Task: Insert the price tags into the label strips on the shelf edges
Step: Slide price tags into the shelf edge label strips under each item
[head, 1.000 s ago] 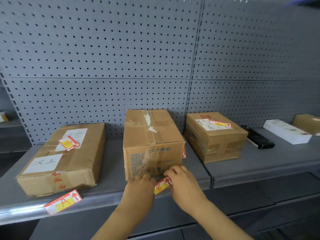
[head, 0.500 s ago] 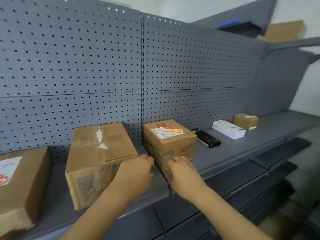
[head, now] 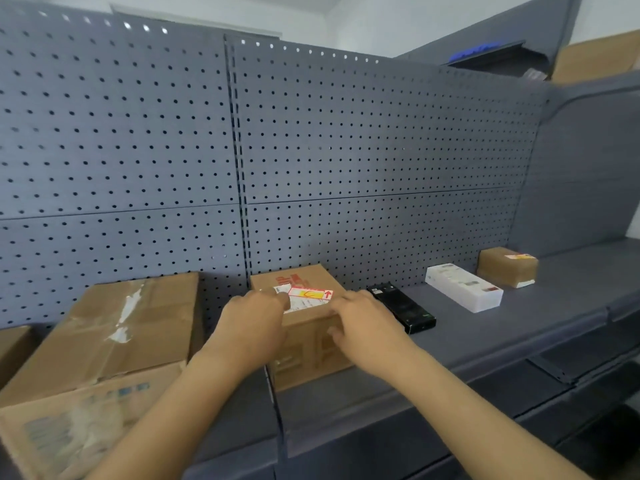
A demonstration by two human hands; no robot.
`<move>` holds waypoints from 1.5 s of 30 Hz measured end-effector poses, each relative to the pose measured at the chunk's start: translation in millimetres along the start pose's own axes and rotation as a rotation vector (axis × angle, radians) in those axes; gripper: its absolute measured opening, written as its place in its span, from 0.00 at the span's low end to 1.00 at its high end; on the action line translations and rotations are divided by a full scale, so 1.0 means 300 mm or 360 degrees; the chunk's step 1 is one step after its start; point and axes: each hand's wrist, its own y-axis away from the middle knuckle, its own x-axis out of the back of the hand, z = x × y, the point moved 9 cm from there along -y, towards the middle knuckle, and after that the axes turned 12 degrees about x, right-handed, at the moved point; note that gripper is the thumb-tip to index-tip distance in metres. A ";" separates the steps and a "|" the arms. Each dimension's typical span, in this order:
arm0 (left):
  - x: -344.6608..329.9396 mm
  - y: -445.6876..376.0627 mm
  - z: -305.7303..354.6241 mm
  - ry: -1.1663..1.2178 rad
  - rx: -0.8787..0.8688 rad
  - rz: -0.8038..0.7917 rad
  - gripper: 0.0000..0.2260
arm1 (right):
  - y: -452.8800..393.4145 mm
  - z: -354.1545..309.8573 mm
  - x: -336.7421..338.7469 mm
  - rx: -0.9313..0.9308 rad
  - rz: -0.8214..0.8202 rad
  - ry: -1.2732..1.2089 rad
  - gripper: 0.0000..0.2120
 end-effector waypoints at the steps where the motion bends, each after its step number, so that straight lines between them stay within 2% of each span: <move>1: -0.002 -0.020 0.010 -0.0031 0.0019 0.0017 0.13 | -0.018 0.021 0.000 0.0011 0.0002 -0.0006 0.12; 8: -0.043 -0.185 -0.009 -0.0330 0.0103 0.0078 0.13 | -0.174 0.109 -0.070 0.0095 -0.0034 -0.0122 0.14; 13: -0.077 -0.305 -0.048 -0.0284 0.0169 0.0052 0.11 | -0.309 0.176 -0.139 0.0064 -0.0116 -0.0127 0.12; 16: -0.107 -0.362 -0.048 -0.0226 0.0155 0.0022 0.11 | -0.376 0.224 -0.190 0.0012 -0.0265 -0.0186 0.11; 20: -0.127 -0.419 -0.050 -0.0204 0.0177 -0.0013 0.11 | -0.426 0.263 -0.281 -0.0064 -0.0606 -0.0304 0.14; 26: -0.162 -0.461 -0.042 -0.0238 0.0243 -0.0051 0.10 | -0.480 0.256 -0.336 0.0056 -0.1010 -0.0343 0.11; 29: -0.174 -0.469 -0.041 -0.0239 0.0298 -0.0110 0.11 | -0.494 0.261 -0.354 0.0093 -0.1148 -0.0373 0.09; 31: -0.170 -0.473 -0.041 -0.0257 0.0330 -0.0103 0.10 | -0.496 0.268 -0.366 0.0082 -0.1189 -0.0440 0.12; 35: -0.161 -0.457 -0.024 -0.0259 0.0389 -0.0075 0.12 | -0.501 0.279 -0.352 0.0073 -0.1053 -0.0575 0.18; 41: -0.152 -0.410 -0.002 -0.0252 0.0469 -0.0068 0.14 | -0.499 0.299 -0.312 0.0031 -0.0633 -0.0828 0.08; 45: -0.120 -0.359 0.010 -0.0270 0.0482 -0.0007 0.15 | -0.467 0.308 -0.267 0.0066 -0.0426 -0.0862 0.11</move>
